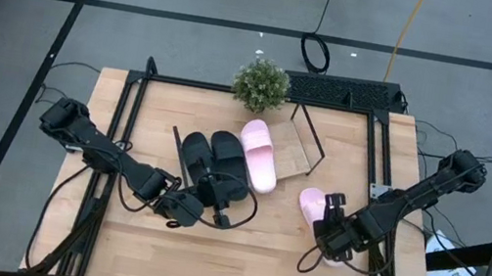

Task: Pick and place slides into the shelf
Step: Put the right pair pink slides on the shelf

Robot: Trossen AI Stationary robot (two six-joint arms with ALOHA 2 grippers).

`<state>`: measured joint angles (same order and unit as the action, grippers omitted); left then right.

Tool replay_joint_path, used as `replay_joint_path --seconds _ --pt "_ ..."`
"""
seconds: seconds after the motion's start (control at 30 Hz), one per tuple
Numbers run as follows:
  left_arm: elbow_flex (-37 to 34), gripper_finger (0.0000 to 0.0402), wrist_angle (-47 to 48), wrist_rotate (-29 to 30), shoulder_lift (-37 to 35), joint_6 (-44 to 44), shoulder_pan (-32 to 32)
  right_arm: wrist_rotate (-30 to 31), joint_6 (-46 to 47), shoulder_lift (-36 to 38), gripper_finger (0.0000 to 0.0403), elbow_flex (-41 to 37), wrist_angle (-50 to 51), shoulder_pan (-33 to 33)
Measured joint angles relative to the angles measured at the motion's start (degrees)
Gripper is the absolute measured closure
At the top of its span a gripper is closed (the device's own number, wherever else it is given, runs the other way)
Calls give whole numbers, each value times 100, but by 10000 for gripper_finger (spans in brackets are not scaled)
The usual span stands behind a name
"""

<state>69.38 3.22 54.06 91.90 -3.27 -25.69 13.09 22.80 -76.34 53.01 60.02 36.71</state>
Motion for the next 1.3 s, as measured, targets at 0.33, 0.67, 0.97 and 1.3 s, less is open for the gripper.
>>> replay_joint_path --seconds 0.33,0.67,0.97,1.3 --pt "0 282 0 -2 0 -23 0 336 8 0 266 -20 -5 -4" --pt "0 282 0 -4 0 -54 0 350 56 0 266 -32 -56 -4" --pt "0 282 0 -9 0 -133 0 573 5 0 266 -629 -600 -183" --pt "0 282 0 -11 2 -144 0 1285 75 0 303 -852 -742 -198"
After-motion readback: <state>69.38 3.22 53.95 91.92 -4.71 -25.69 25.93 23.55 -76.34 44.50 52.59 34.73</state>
